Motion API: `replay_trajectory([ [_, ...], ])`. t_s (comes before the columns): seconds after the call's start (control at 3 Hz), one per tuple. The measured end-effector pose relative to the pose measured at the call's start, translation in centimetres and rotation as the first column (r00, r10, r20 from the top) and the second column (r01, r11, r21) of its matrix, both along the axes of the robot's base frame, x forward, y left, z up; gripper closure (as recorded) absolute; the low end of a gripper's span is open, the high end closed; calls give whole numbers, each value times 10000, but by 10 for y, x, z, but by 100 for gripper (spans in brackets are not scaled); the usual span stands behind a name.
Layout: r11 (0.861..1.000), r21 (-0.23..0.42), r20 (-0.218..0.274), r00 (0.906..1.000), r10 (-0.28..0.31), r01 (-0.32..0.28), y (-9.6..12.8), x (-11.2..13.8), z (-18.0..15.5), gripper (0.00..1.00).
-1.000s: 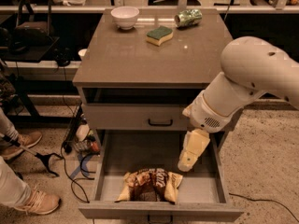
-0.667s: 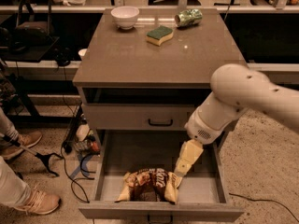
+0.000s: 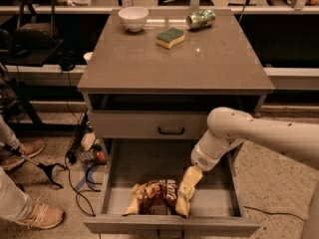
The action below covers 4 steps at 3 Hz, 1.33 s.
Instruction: Pick brown chip bag from middle drawer and place on counter
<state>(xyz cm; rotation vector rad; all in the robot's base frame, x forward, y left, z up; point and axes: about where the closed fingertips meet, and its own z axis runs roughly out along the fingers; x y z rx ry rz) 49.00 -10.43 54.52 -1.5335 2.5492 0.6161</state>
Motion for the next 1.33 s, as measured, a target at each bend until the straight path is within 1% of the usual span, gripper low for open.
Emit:
replay_trajectory([
  [0.33, 9996, 15, -194, 9994, -284, 285, 2, -1, -35, 0],
  [0.67, 9989, 33, -298, 9984, -473, 475, 16, 3, -64, 0],
  [1.0, 9979, 178, -545, 9967, -605, 615, 36, 11, -98, 2],
  [1.33, 9973, 255, -732, 9950, -674, 694, 46, 15, -115, 25],
])
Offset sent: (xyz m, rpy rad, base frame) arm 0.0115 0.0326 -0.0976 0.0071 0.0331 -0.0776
